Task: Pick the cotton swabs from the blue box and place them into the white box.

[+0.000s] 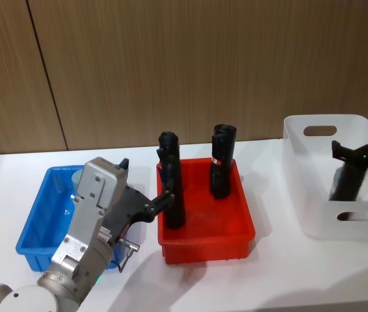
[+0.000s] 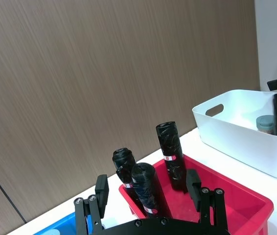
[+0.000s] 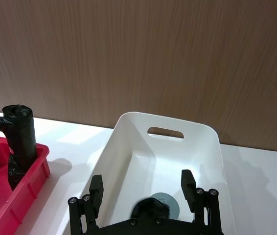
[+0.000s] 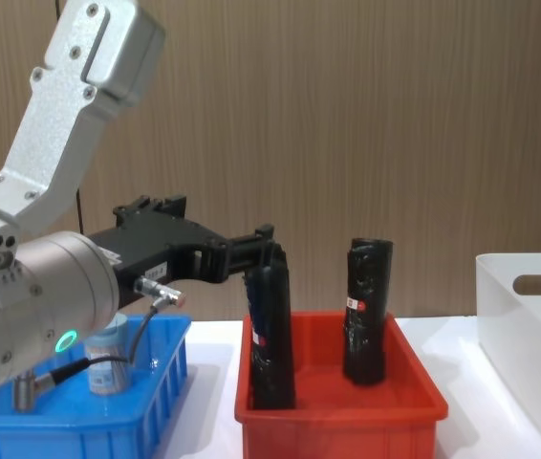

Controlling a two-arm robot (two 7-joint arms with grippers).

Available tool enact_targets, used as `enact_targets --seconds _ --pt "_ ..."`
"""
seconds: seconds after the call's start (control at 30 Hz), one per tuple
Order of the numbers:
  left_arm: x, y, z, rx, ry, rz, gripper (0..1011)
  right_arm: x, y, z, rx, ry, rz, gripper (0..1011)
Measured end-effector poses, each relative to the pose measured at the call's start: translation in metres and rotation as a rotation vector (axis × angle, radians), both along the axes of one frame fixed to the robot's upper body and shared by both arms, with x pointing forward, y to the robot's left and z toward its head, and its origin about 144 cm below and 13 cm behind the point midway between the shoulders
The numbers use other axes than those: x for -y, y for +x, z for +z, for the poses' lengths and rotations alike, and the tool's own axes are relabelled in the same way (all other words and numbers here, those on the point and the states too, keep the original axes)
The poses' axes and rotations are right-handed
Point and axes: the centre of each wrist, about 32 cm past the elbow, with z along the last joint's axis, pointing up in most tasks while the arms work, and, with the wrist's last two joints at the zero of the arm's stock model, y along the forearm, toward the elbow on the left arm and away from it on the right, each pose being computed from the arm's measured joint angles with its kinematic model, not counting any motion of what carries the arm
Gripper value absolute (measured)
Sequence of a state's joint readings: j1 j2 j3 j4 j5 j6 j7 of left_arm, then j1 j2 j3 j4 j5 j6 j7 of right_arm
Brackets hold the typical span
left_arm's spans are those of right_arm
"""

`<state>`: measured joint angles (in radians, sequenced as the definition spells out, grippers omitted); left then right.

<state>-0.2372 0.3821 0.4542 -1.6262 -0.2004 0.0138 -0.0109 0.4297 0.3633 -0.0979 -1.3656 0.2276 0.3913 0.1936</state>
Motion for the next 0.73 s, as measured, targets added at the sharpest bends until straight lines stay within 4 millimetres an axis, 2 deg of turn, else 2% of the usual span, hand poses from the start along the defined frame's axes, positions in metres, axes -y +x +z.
enact_targets --seconds 0.73 --pt "0.0 0.0 0.0 0.0 0.0 0.0 1004 -0.0002 -0.0003 0.0 0.001 0.0 0.0 1002"
